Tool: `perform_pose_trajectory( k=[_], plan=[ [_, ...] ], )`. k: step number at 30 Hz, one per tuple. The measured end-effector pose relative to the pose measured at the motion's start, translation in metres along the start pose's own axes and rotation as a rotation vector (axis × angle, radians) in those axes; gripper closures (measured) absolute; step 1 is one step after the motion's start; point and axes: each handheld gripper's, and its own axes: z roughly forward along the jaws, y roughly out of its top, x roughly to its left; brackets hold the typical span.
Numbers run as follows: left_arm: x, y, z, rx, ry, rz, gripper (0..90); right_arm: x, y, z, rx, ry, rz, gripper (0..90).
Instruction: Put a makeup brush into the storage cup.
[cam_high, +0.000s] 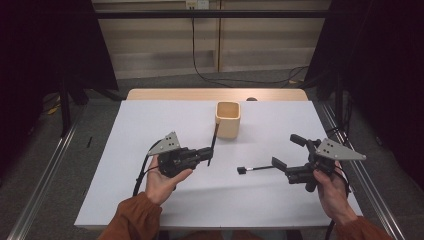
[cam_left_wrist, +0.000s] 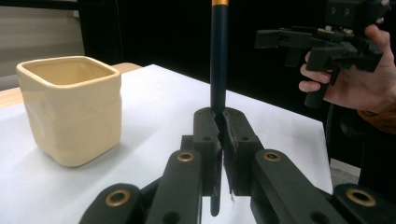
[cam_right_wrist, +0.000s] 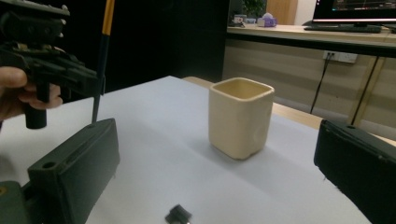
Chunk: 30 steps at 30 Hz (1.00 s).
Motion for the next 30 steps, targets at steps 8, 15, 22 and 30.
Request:
perform_pose_trajectory(
  k=[8,15,22,30],
  plan=[
    [0.002,0.0,0.004,-0.001,-0.015,-0.002,84.8,0.005,0.018,0.021,0.013,0.065,-0.006,0.0],
    [0.003,0.002,0.005,-0.006,-0.024,0.0,84.8,0.011,0.028,0.041,0.009,0.096,-0.017,0.0],
    [0.002,0.003,0.006,0.001,-0.032,0.001,84.8,0.015,0.031,0.061,0.019,0.156,0.005,0.0],
    [0.0,0.006,0.008,-0.009,-0.036,0.005,84.8,0.025,0.033,0.075,0.005,0.181,-0.014,0.0]
  ],
)
